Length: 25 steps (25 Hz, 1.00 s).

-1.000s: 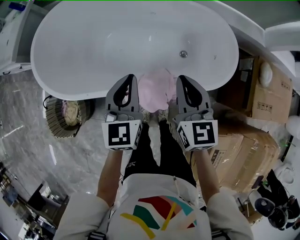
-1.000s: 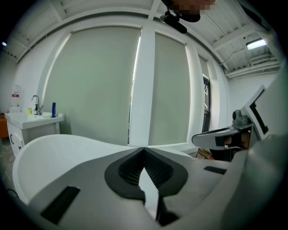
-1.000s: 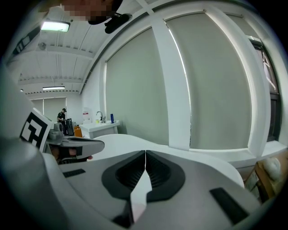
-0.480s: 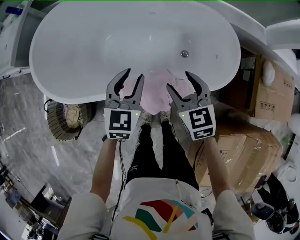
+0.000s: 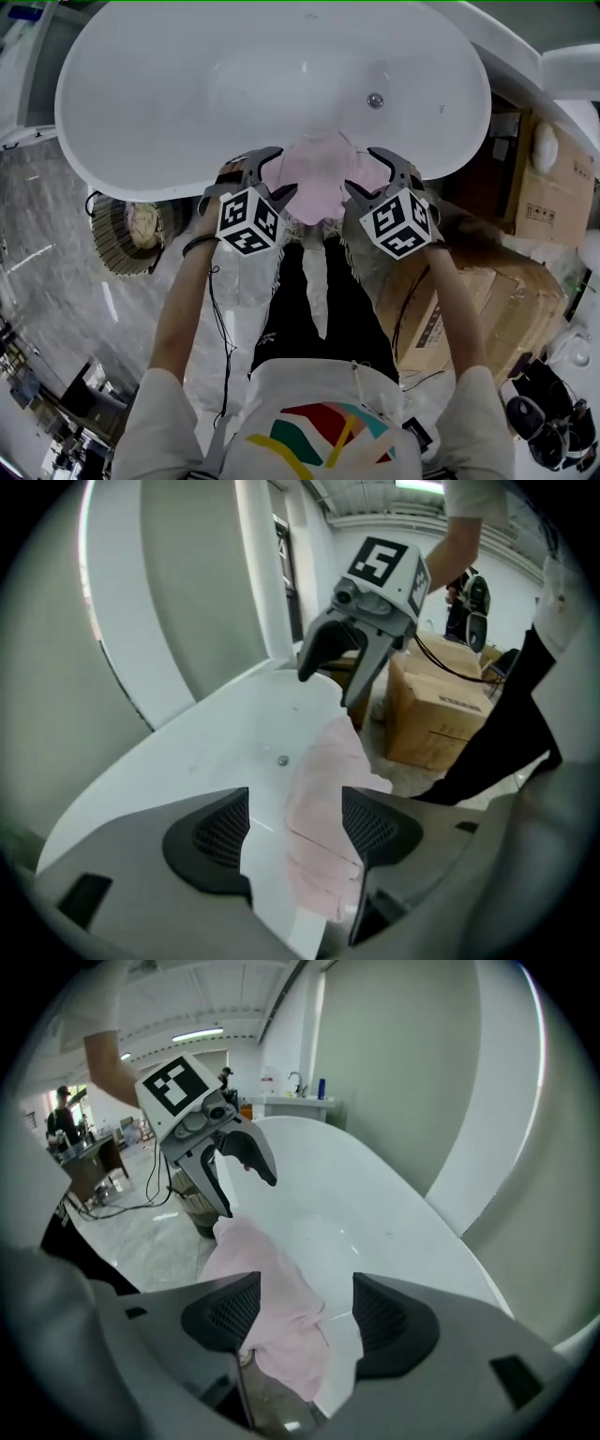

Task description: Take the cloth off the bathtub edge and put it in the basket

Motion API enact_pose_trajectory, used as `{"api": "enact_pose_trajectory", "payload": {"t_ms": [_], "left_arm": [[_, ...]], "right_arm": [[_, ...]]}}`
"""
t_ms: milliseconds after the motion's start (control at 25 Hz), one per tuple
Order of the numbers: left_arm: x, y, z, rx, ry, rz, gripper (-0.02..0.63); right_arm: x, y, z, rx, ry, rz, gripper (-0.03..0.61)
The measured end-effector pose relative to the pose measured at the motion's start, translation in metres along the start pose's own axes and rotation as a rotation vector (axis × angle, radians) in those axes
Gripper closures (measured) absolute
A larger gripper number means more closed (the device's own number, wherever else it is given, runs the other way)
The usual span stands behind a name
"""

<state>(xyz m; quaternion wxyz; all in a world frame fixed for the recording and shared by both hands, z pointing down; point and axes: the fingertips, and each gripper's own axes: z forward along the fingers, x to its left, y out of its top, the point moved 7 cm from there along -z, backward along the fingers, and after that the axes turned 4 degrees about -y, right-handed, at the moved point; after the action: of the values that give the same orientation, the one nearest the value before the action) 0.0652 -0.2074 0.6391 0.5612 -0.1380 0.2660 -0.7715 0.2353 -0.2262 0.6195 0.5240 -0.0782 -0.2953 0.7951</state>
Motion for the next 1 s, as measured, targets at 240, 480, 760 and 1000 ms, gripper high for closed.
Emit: {"api": "enact_pose_trajectory", "payload": {"t_ms": [240,480,760,1000], "left_arm": [[-0.021,-0.028,0.04,0.184,-0.165,0.088,0.324],[-0.027,-0.026,0.072,0.275,-0.212,0.125,0.324],[-0.038,-0.034,0.099,0.399,-0.312,0.197,0.324],[-0.04,-0.039,0.111,0.42,-0.255,0.224,0.327]], "right_arm": [[0.021,-0.031,0.036,0.13,0.097,-0.161,0.278],[0.042,-0.064,0.073,0.274,0.228,-0.258,0.276],[0.043,-0.082,0.097,0.33,0.253,-0.212,0.276],[0.043,-0.079,0.104,0.34,0.233,-0.246,0.288]]}}
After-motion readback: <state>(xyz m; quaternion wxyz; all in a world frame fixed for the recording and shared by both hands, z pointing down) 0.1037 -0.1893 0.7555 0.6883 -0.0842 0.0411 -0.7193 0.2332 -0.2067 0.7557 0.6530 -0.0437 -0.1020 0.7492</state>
